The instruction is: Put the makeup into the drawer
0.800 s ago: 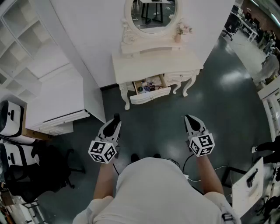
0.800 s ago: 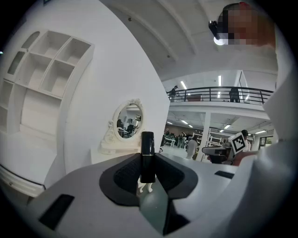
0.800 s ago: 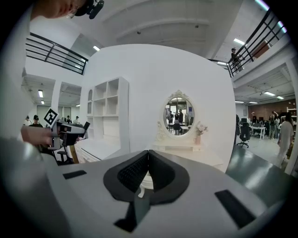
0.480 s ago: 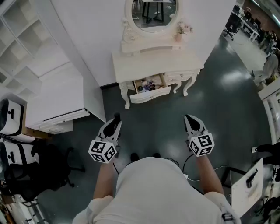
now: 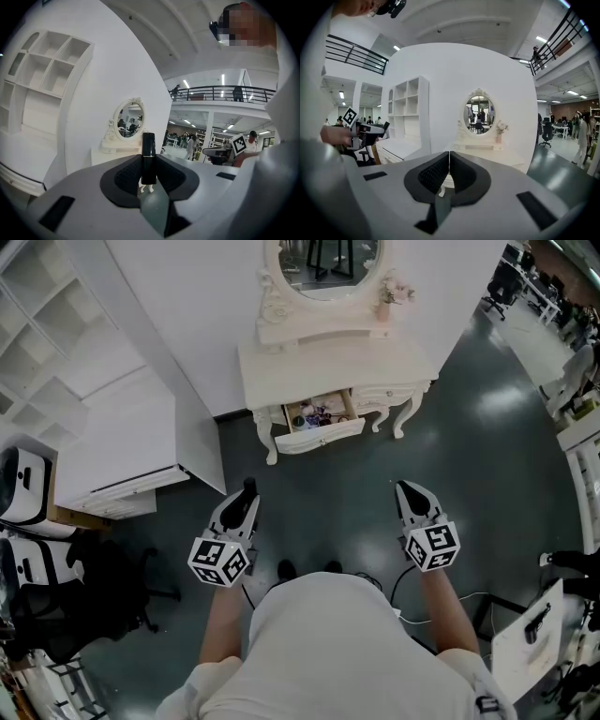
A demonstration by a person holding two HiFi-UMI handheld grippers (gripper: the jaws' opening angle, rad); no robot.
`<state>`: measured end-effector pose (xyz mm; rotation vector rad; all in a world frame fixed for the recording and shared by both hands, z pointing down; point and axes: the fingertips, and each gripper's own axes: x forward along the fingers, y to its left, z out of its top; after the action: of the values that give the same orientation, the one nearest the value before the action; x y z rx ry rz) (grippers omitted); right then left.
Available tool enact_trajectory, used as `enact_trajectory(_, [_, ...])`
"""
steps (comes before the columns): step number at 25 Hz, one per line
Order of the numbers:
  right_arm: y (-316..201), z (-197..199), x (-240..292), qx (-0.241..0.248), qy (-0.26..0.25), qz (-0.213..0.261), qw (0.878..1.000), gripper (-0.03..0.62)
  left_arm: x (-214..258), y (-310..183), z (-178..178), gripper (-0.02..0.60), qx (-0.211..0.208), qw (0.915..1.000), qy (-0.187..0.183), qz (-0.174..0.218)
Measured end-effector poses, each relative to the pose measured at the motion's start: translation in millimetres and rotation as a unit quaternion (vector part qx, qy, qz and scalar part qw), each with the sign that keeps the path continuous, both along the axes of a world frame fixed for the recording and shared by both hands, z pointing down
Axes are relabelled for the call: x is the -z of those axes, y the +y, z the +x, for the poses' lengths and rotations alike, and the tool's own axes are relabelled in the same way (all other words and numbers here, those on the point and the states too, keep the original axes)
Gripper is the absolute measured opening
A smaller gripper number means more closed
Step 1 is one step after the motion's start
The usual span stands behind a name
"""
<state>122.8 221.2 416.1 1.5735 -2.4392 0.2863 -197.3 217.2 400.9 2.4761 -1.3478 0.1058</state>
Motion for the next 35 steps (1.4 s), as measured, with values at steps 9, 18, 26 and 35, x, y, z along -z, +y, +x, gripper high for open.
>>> enact_trajectory(9, [-9, 22, -6, 0.03, 0.0, -0.004, 1.0, 0.029, 0, -2, 24, 0.101, 0.02, 0.9998, -0.006, 0.006])
enact_trajectory(18, [-22, 38, -6, 0.059, 0.002, 0.0, 0.998, 0.029, -2, -2, 47, 0.101, 0.04, 0.9991, -0.007, 0.008])
enact_trajectory(26, [-38, 41, -15, 0.059, 0.0, -0.01, 0.998, 0.029, -7, -14, 53, 0.101, 0.04, 0.9992, -0.005, 0.002])
enact_trajectory(35, [-74, 26, -25, 0.045, 0.009, -0.024, 0.999, 0.029, -17, -67, 38, 0.101, 0.019, 0.9998, -0.005, -0.005])
